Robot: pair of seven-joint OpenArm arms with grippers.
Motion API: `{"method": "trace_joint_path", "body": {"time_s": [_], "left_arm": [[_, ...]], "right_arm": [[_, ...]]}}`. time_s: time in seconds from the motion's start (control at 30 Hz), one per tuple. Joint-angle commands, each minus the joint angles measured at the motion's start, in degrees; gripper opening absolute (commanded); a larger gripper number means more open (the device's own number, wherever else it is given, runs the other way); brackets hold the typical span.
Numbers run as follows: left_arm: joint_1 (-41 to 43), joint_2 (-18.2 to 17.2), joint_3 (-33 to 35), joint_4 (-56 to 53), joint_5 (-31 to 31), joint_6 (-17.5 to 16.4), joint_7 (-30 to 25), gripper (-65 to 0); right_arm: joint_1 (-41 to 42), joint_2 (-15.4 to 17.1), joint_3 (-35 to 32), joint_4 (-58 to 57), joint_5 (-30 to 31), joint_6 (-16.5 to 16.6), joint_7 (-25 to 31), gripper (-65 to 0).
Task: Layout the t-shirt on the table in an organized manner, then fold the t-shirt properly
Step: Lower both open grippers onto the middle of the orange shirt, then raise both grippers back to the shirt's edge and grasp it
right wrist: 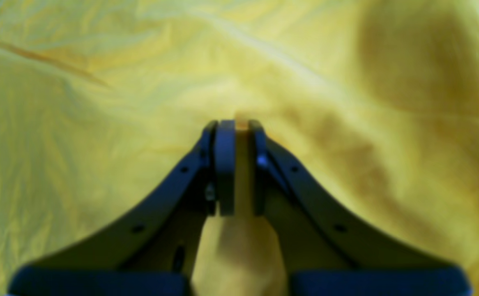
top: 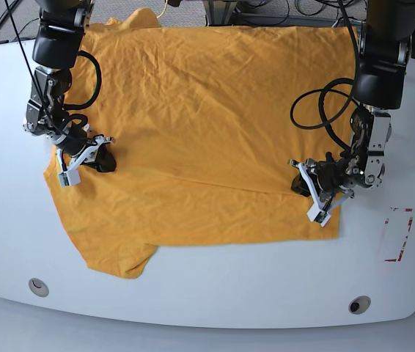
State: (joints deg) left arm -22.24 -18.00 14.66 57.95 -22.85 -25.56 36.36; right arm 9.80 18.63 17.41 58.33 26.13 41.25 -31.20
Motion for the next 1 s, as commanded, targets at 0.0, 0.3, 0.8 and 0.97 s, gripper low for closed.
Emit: {"method": "trace_joint_path", "body": {"time_s": [0.0, 0.3, 0.8, 0.97], "left_arm": [[-3.1, -0.8, 1.8, -3.3, 1.2, 0.6, -0.7, -53.5], [-7.0, -0.9, 6.9, -7.5, 1.2, 0.6, -6.7, -45.4], [-8.8, -2.3, 4.5, 3.3, 0.7, -6.6, -0.8, -41.0], [-4.3, -2.4, -1.8, 13.7, 0.7, -8.6, 6.1, -40.8]], "right_arm": [[3.8, 2.2, -0.7, -4.6, -1.6, -1.3, 0.9, -59.1], [12.5, 4.5, -7.5, -16.8, -1.6, -1.3, 9.5, -59.1], [11.0, 5.4, -5.2, 1.6, -1.2, -1.3, -2.6, -34.1], [5.4, 4.5, 1.6, 15.7, -1.2, -1.3, -11.0, -30.6]]}}
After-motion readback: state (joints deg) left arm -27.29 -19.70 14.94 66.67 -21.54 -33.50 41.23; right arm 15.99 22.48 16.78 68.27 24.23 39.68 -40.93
